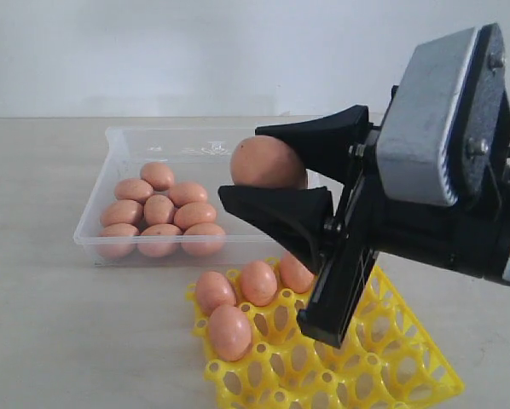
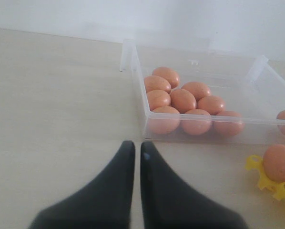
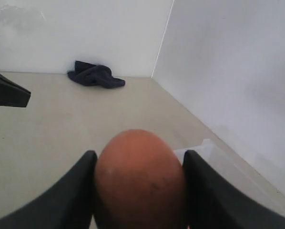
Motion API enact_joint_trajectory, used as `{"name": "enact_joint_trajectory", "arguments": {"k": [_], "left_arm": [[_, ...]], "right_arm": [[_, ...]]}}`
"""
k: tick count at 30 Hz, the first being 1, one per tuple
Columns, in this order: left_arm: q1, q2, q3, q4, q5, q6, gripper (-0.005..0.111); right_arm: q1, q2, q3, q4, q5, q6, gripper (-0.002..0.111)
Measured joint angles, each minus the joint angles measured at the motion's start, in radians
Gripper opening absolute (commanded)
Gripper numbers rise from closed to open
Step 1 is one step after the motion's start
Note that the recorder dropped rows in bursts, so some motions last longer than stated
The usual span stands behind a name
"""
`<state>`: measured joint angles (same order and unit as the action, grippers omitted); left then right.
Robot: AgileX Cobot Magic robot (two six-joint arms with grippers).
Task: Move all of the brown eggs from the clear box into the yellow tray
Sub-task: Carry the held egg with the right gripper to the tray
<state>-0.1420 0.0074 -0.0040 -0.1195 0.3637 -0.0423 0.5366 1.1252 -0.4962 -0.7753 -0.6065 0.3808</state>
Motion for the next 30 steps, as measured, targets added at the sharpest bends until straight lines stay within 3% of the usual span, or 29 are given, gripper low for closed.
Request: {"name": "enact_joint_trajectory", "arguments": {"k": [9, 17, 25, 30], "left_arm": [[0.000, 0.000, 0.000, 0.000, 0.000, 0.000, 0.004], [0.000, 0.000, 0.000, 0.000, 0.000, 0.000, 0.004], [0.000, 0.000, 0.000, 0.000, 0.000, 0.000, 0.004], [0.000, 0.000, 0.000, 0.000, 0.000, 0.000, 0.004]], "right_arm": [[0.000, 0.174, 0.000, 0.021, -0.159, 0.016, 0.000], [-0.054, 0.460, 0.006, 0.117, -0.540, 0.048, 0.000], [-0.176, 0.505, 0.006, 0.155, -0.590, 0.155, 0.000], [-0.193, 0.505, 0.006, 0.094, -0.595, 0.195, 0.000]]}}
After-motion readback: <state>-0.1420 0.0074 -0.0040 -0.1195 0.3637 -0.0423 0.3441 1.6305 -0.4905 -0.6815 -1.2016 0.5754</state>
